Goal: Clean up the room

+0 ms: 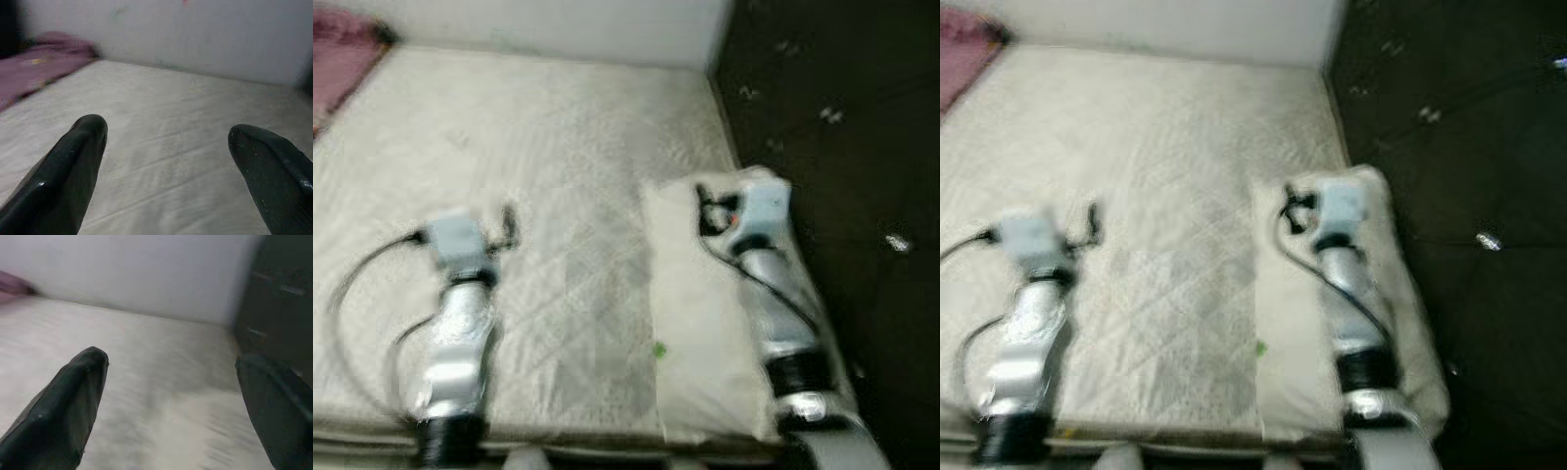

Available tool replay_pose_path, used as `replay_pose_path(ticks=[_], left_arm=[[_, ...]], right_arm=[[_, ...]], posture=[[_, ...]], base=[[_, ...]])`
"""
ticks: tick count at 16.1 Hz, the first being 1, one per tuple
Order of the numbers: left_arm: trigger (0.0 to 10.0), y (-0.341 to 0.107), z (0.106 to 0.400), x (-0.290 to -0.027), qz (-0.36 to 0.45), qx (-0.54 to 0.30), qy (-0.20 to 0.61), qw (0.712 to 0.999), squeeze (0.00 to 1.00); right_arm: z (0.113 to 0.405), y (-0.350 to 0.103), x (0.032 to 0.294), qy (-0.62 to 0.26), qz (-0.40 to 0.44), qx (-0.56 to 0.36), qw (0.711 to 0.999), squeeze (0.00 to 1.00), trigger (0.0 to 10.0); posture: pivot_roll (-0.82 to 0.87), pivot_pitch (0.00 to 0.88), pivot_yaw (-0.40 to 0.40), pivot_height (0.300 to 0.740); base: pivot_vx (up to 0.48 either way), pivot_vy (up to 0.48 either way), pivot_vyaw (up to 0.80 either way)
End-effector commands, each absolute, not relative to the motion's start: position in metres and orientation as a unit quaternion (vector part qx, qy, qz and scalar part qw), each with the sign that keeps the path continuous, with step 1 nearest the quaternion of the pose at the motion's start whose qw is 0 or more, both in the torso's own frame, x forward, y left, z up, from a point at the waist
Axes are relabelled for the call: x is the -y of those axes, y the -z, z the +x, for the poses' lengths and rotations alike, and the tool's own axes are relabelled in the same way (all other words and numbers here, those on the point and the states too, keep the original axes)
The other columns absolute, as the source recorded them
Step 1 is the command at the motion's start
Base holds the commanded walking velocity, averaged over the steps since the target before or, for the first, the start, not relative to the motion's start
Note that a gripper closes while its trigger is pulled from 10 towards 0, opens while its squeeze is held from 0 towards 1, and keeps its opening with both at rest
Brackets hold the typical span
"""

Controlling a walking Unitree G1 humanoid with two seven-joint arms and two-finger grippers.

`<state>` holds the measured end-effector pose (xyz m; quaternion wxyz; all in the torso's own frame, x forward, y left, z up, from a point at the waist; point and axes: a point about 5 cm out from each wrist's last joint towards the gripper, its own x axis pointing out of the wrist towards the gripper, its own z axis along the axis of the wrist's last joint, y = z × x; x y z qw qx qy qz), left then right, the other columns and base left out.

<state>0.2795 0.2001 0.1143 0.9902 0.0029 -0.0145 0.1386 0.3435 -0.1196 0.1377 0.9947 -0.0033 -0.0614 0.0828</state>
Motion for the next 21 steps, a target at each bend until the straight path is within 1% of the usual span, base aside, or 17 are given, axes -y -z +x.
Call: replay_pose_path(ticks=[1,5,10,13,21], left_arm=[[10.0,-0.115,0.281,-0.197,-0.004,0.013,-0.134,0.991,0.0],[10.0,-0.115,0.282,-0.194,-0.007,0.013,-0.128,0.992,0.0],[10.0,-0.115,0.282,-0.194,-0.011,0.015,-0.125,0.992,0.0],[10.0,-0.116,0.284,-0.194,-0.015,0.016,-0.126,0.992,0.0],[10.0,-0.116,0.285,-0.194,-0.024,0.014,-0.123,0.992,0.0]], right_arm=[[0.344,-0.143,0.118,-0.092,-0.008,0.075,0.993,0.0,10.0],[0.343,-0.142,0.112,-0.102,0.003,0.071,0.992,0.0,10.0],[0.343,-0.14,0.108,-0.112,-0.01,0.066,0.992,0.0,10.0],[0.343,-0.141,0.107,-0.11,0.007,0.067,0.992,0.0,10.0],[0.343,-0.142,0.103,-0.122,0.018,0.067,0.99,0.0,10.0]], posture=[[-0.06,0.0,-0.037,0.74],[-0.05,0.0,-0.037,0.74],[-0.05,0.0,-0.038,0.74],[-0.05,0.0,-0.041,0.74],[-0.05,0.0,-0.041,0.74]], base=[[0.0,0.0,0.0],[0.0,0.0,0.0],[0.0,0.0,0.0],[0.0,0.0,0.0],[0.0,0.475,0.0]])
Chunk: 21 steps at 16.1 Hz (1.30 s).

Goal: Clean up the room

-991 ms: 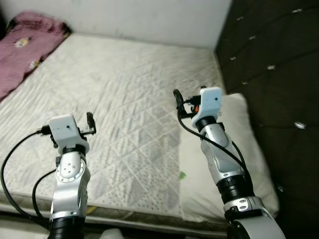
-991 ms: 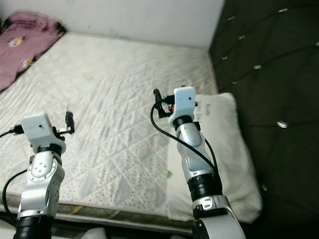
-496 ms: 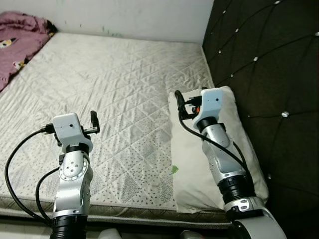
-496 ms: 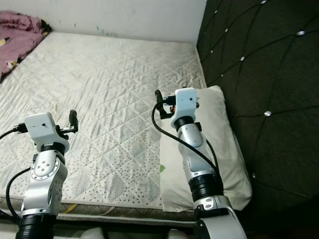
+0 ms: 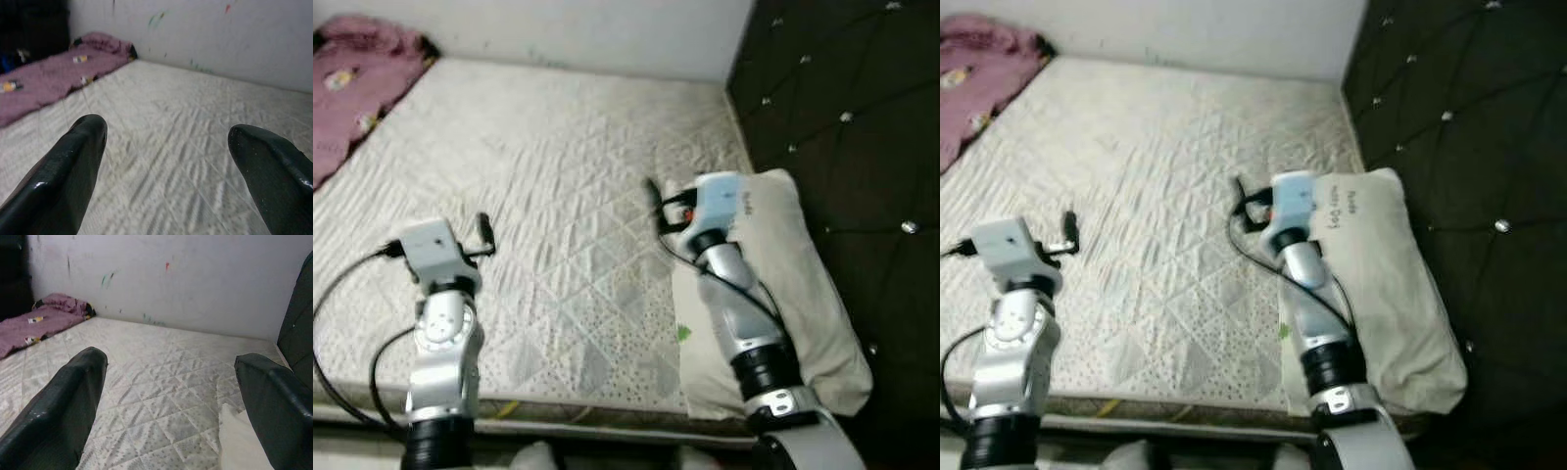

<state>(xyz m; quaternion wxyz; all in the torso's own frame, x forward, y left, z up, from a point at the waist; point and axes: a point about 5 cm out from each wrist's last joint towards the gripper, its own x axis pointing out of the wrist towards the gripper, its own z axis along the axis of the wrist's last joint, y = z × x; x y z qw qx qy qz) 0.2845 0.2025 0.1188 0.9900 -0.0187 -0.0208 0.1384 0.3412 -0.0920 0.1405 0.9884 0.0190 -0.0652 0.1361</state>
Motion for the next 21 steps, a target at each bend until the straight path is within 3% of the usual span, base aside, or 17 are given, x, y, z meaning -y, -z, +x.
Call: replay_pose_path(ticks=[1,8,21], left_arm=[[10.0,-0.1165,0.2853,-0.1941,-0.025,0.014,-0.123,0.992,0.0],[10.0,-0.1165,0.2854,-0.1939,-0.027,0.014,-0.124,0.992,0.0],[10.0,-0.1154,0.2854,-0.1929,-0.029,0.01,-0.124,0.992,0.0]], right_arm=[[0.3427,-0.1419,0.1028,-0.122,0.018,0.067,0.99,0.0,10.0],[0.3434,-0.1406,0.1034,-0.122,0.022,0.061,0.99,0.0,10.0],[0.3424,-0.1405,0.0981,-0.141,0.015,0.064,0.988,0.0,10.0]], posture=[[-0.05,0.0,-0.041,0.74],[-0.05,0.0,-0.041,0.74],[-0.05,0.0,-0.045,0.74]], base=[[0.0,0.48,0.0],[0.0,0.48,-0.43],[0.0,0.48,0.0]])
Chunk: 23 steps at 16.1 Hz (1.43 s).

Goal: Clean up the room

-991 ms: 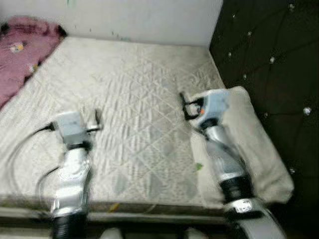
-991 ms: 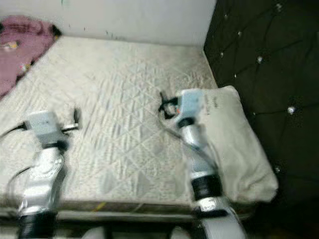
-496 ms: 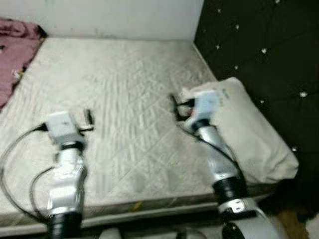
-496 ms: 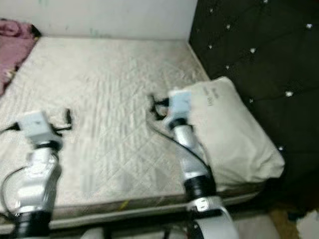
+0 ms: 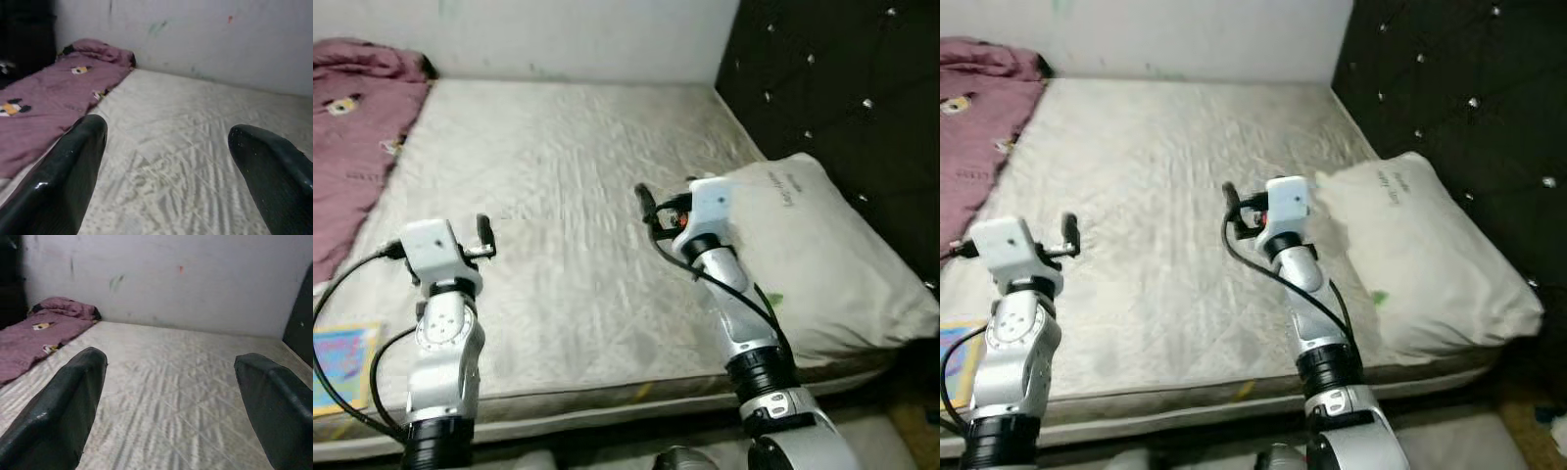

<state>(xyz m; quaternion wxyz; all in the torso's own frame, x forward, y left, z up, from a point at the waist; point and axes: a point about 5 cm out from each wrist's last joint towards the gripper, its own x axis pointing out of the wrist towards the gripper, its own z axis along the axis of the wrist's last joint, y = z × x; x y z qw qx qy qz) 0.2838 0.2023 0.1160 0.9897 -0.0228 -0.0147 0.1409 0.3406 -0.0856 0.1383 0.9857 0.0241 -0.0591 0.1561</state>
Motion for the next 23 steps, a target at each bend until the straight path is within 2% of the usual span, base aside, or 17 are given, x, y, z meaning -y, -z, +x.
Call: replay_pose_path(ticks=[1,3,23], left_arm=[[10.0,-0.1152,0.2852,-0.1926,-0.029,0.01,-0.124,0.992,0.0],[10.0,-0.1154,0.2853,-0.1923,-0.028,0.011,-0.123,0.992,0.0],[10.0,-0.1175,0.2861,-0.1906,-0.049,0.016,-0.12,0.991,0.0]], right_arm=[[0.3417,-0.1409,0.0968,-0.146,0.014,0.067,0.987,0.0,10.0],[0.3414,-0.1408,0.0963,-0.147,0.014,0.068,0.987,0.0,10.0],[0.3446,-0.1379,0.0995,-0.134,0.014,0.054,0.989,0.0,10.0]], posture=[[-0.05,0.0,-0.045,0.74],[-0.05,0.0,-0.044,0.74],[-0.05,0.0,-0.05,0.74]], base=[[0.0,0.48,0.68],[0.0,0.48,0.79],[0.0,0.48,0.0]])
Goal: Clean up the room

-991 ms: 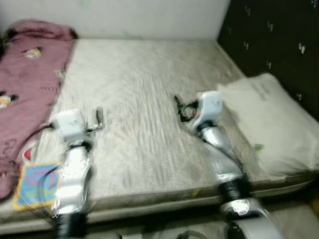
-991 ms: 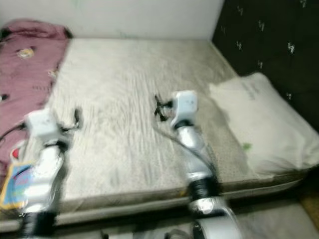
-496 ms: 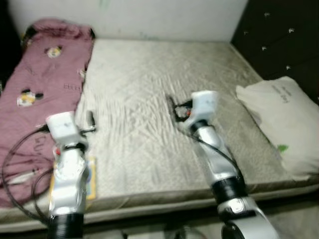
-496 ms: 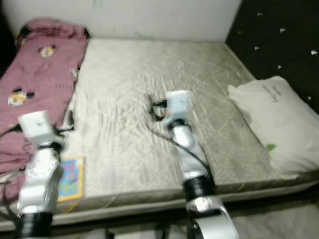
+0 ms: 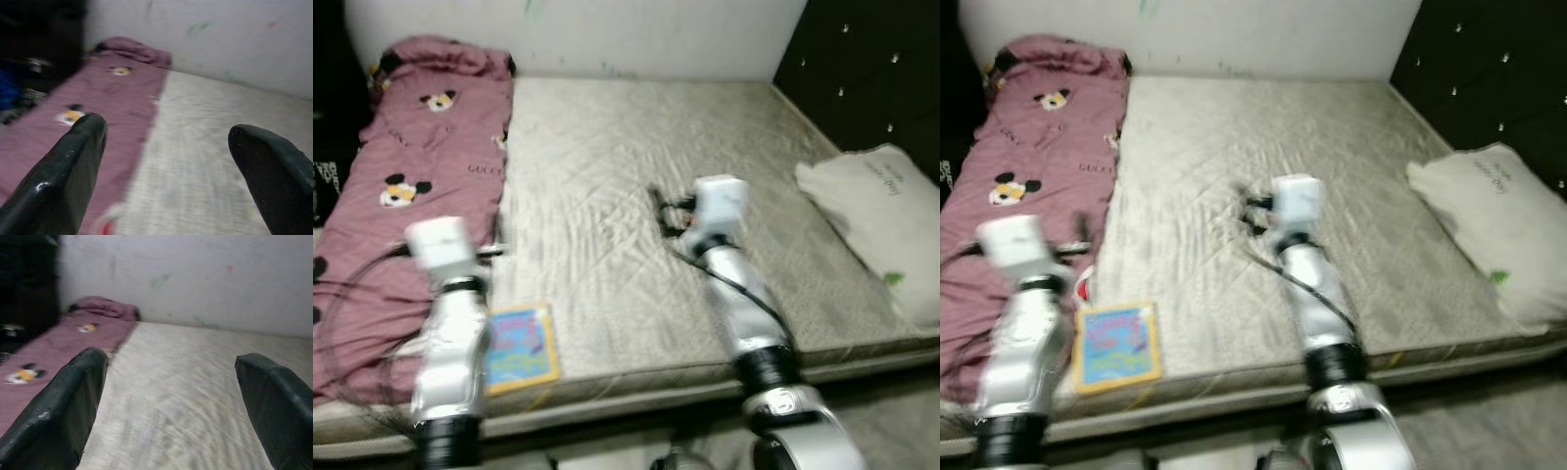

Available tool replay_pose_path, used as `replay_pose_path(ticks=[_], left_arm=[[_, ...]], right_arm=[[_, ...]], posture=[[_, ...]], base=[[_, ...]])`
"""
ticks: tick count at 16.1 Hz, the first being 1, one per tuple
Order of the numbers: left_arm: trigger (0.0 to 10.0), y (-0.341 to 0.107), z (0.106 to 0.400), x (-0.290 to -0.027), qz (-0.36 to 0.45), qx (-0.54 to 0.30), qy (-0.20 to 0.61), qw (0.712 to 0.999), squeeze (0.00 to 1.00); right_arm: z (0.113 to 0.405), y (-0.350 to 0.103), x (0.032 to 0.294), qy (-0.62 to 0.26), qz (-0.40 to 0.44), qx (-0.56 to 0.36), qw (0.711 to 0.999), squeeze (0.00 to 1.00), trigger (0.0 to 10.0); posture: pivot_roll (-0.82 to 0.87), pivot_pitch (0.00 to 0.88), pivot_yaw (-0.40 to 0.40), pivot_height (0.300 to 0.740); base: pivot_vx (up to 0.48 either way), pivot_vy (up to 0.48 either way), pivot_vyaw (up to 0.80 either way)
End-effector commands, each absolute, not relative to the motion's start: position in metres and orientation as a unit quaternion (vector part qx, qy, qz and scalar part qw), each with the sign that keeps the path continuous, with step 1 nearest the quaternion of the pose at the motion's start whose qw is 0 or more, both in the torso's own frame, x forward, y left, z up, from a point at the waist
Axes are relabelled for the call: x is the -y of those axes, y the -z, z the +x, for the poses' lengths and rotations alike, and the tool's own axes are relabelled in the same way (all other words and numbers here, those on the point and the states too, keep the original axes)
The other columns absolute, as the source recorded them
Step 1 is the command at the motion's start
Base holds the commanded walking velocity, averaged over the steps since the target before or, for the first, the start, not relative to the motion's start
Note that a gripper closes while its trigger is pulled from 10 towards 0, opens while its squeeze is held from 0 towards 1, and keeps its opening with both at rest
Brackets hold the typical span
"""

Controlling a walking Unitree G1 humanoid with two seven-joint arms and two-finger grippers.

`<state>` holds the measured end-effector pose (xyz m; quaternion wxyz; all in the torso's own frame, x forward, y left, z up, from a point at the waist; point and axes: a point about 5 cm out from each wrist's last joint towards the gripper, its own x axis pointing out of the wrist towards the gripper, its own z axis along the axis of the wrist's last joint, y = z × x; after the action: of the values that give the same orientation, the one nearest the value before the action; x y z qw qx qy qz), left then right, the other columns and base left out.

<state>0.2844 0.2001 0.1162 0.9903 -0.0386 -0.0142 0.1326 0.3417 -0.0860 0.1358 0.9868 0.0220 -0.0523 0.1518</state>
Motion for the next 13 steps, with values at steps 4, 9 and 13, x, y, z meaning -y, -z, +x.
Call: replay_pose_path(ticks=[4,9,13], left_arm=[[10.0,-0.117,0.286,-0.19,-0.051,0.015,-0.118,0.992,0.0],[10.0,-0.125,0.287,-0.185,-0.043,0.036,-0.11,0.992,0.0],[10.0,-0.134,0.283,-0.194,-0.012,0.056,-0.123,0.991,0.0]], right_arm=[[0.345,-0.137,0.1,-0.132,0.015,0.052,0.99,0.0,10.0],[0.345,-0.139,0.106,-0.122,0.012,0.057,0.991,0.0,10.0],[0.341,-0.133,0.108,-0.121,0.014,0.048,0.991,0.0,10.0]], posture=[[-0.05,0.0,-0.049,0.74],[-0.07,0.0,-0.036,0.74],[-0.05,0.0,-0.055,0.74]], base=[[0.0,0.48,0.0],[0.0,0.245,0.0],[0.0,0.0,0.0]])
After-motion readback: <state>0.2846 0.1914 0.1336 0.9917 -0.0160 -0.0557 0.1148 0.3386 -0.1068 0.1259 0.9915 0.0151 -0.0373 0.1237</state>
